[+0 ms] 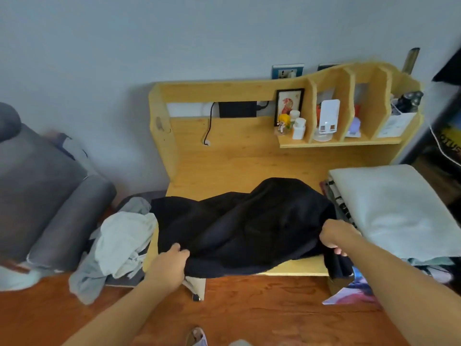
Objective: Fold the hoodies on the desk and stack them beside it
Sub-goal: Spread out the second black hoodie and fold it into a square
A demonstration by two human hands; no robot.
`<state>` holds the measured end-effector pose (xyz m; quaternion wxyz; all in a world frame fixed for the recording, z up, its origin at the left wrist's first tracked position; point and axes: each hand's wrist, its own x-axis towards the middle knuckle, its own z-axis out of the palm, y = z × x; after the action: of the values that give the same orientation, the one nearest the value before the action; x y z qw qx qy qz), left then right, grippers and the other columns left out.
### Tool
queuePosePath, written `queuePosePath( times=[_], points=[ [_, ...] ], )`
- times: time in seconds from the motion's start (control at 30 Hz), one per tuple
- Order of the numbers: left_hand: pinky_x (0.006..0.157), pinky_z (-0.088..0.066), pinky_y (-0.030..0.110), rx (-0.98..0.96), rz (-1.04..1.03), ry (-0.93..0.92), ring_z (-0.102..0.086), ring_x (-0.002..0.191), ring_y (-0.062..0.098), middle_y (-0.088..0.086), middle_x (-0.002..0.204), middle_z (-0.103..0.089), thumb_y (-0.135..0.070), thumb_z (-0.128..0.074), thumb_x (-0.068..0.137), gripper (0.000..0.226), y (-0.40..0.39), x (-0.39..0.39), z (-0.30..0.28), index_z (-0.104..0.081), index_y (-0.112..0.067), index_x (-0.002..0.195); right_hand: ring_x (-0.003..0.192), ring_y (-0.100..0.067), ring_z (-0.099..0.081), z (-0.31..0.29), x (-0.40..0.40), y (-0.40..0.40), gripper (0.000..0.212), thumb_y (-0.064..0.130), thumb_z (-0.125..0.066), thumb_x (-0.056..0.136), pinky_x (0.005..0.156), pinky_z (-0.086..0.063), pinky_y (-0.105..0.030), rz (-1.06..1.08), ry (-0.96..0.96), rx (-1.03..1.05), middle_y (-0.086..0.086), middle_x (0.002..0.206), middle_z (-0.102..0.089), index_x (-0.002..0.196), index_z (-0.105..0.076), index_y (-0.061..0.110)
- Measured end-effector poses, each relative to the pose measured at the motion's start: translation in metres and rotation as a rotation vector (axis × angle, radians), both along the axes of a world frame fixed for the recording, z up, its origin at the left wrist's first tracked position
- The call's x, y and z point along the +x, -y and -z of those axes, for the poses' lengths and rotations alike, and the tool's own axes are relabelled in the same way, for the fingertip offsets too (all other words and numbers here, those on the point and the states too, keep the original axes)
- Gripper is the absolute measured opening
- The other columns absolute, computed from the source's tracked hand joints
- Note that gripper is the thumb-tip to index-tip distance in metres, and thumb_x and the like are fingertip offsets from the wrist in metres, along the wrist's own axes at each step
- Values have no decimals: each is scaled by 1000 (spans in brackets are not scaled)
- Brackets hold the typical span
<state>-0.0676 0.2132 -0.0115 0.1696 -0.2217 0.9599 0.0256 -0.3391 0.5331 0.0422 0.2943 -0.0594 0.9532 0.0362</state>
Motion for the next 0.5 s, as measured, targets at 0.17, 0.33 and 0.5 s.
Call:
queuePosePath(
  times=[0.17,0.33,0.5],
  points=[
    [69,-45,34,-167,-223,-432,-63,86,25,3,99,-61,-24,-56,97,10,40,-19,-73,-59,-19,105,59,-31,-70,-109,-59,33,32,8,-42,81,75,-62,-38,271,-328,-499,-15,61,-70,83,-72,-6],
    [67,-47,49,-240,-333,-754,-62,84,46,14,95,-60,-12,-55,95,14,88,-64,-158,-52,-16,107,34,-21,-59,-230,-74,89,31,16,-30,105,42,-56,-32,697,-220,-1388,-10,89,-63,127,-52,8],
    [50,-33,41,-480,-191,-686,-49,69,38,20,98,-48,3,-67,82,25,114,-75,-206,-49,-5,98,53,-31,-66,-273,-70,95,36,18,-29,100,53,-59,-39,551,-304,-1574,-18,101,-65,131,-47,18]
  ],
)
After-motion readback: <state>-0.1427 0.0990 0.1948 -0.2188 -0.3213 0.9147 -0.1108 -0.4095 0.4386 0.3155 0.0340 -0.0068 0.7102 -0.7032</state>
